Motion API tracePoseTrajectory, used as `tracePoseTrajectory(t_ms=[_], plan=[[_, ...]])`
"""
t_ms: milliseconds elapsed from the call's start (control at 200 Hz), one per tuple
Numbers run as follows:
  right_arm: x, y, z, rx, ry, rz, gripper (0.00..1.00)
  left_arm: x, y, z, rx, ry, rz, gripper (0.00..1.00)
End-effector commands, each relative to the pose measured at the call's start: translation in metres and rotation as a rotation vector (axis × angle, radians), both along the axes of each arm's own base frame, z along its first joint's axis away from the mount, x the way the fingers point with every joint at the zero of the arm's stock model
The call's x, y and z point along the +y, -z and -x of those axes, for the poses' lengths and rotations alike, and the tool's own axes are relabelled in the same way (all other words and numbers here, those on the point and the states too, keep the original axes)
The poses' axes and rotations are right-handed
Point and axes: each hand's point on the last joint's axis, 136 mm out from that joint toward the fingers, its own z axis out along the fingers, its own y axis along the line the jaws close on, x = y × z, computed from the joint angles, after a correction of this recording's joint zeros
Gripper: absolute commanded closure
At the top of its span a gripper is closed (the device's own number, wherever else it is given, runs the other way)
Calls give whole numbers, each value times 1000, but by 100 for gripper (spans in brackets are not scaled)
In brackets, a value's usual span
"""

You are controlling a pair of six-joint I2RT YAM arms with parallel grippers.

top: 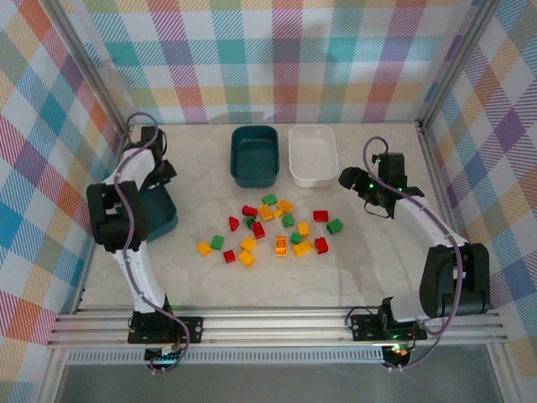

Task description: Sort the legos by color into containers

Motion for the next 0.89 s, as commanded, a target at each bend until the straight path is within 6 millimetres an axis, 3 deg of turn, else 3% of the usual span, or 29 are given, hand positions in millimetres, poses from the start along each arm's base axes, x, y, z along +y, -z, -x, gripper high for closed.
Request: tracePoseTrajectory(t_ms=[0, 215, 345, 780, 890], plan=[[4, 5, 2, 26, -15, -6, 23, -40, -5, -30, -8, 133, 25, 100], [5, 12, 2, 49, -18, 6, 23, -109, -17, -102, -101, 296, 75, 100], [4, 19, 1, 72, -17, 21, 24, -145, -22, -123, -138, 348, 134, 100], [8, 20, -1, 87, -27, 15, 24, -203, -25, -125, -187, 462, 242, 100], [8, 18, 2, 86, -31, 19, 24, -213, -25, -125, -193, 510, 259, 94]])
